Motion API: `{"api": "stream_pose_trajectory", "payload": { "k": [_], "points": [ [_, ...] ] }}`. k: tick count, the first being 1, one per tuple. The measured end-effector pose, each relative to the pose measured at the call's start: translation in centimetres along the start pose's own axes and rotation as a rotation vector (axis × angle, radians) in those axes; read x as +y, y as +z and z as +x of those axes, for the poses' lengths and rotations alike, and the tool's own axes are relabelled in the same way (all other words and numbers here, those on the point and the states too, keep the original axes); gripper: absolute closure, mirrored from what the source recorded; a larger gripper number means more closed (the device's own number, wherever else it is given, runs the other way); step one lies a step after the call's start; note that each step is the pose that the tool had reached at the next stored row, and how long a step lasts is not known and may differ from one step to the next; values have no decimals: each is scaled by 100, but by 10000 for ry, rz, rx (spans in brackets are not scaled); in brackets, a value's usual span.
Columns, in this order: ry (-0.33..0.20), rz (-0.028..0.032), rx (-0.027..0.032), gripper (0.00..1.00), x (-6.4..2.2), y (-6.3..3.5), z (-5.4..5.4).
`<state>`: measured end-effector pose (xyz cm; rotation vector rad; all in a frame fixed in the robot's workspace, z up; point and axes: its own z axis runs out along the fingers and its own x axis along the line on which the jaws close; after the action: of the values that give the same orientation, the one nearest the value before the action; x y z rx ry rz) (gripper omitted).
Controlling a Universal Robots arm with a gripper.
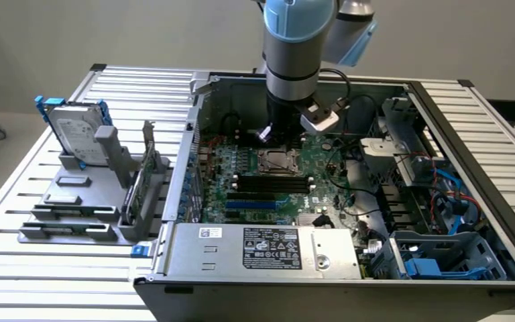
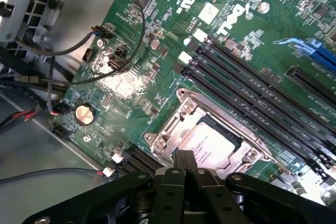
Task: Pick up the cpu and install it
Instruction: 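Install the first cpu locking lever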
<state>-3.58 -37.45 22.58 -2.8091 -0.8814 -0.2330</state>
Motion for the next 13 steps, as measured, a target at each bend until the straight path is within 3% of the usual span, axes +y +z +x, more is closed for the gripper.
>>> {"api": "stream_pose_trajectory", "payload": {
  "k": [13],
  "points": [
    [-1, -1, 0, 89, 68, -167, -248]
  ]
}}
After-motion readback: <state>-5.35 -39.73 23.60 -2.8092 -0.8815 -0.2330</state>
